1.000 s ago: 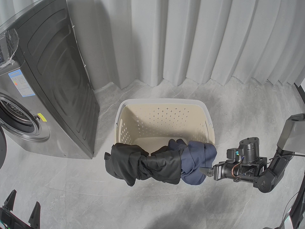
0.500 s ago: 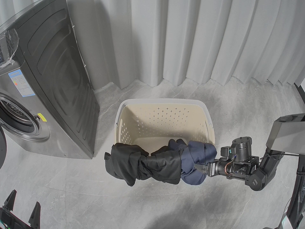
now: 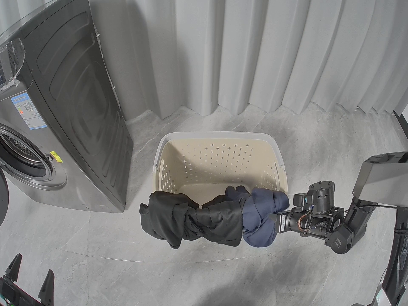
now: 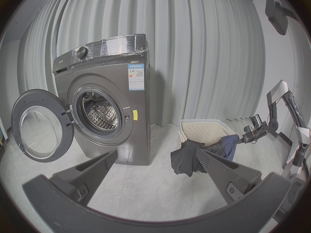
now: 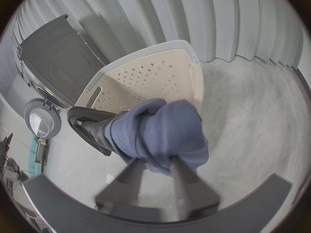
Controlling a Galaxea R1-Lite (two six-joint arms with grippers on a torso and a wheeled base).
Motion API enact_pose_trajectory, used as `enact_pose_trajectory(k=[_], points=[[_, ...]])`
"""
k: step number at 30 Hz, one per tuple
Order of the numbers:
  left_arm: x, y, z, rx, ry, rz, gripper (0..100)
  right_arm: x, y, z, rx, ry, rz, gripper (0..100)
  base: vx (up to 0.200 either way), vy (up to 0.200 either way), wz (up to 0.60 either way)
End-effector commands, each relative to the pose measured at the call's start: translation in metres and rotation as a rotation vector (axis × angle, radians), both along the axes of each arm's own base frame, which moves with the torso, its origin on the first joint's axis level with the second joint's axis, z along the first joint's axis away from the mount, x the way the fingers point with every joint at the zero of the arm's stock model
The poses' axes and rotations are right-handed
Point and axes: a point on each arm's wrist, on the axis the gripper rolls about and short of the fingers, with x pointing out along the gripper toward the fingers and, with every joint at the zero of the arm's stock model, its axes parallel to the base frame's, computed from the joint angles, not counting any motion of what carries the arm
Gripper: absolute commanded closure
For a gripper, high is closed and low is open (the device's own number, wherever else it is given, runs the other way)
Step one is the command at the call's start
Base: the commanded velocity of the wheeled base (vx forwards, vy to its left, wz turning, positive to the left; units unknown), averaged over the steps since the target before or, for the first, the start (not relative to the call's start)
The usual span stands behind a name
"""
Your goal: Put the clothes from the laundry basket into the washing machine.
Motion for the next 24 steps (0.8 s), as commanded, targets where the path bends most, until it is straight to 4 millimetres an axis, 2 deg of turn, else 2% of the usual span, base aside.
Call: enact_pose_trajectory(k=[1,5,16,24], points=[[0.000,0.000,-0.005,0.000,0.004,0.001,0,-0.002,0.000,0.001,0.004,-0.004,0.002,100,0.000,0.000,0.00],[0.000,0.000,-0.005,0.000,0.004,0.001,0,-0.006,-0.001,0.005,0.005,-0.006,0.004,100,0.000,0.000,0.00],[0.000,0.000,-0.005,0.000,0.004,-0.001,0,-0.037,-0.013,0.045,0.038,-0.081,0.011,100,0.000,0.000,0.00],[0.000,0.000,-0.005,0.000,0.004,-0.001,0,-0.045,-0.012,0.065,0.065,-0.143,0.026,100,0.000,0.000,0.00]])
